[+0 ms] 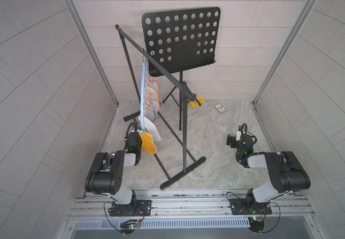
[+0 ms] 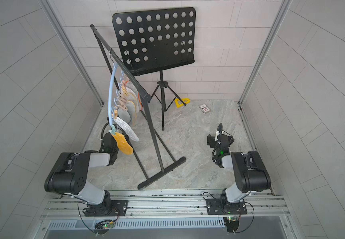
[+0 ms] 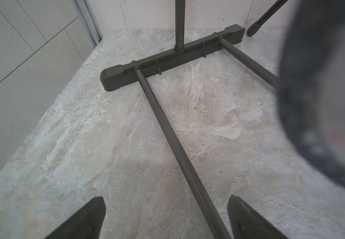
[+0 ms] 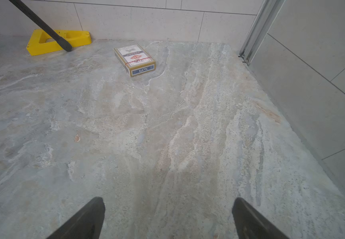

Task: Take the shoe insoles off the hanger
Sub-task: Adjust the clothesline at the center of the board.

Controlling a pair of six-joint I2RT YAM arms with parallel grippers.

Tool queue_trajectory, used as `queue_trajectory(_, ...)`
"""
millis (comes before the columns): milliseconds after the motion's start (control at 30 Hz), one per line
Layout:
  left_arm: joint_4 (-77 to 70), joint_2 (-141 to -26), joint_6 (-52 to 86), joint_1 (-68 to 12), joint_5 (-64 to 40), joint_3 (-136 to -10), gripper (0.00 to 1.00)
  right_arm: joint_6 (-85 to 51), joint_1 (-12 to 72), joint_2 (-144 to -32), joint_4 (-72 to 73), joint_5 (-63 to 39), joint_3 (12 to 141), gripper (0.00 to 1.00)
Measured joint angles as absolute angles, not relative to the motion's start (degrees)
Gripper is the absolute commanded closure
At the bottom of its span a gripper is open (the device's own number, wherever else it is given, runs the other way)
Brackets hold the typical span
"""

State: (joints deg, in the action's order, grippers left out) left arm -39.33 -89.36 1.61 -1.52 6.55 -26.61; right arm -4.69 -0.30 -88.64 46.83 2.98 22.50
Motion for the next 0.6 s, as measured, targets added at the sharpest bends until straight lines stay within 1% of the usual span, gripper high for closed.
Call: queue_trajectory(600, -39.6, -88.9, 1.5, -2.4, 8.1, -26.6, 0.00, -4.7, -0.3, -88.6, 46.8, 3.0, 22.5, 0.00)
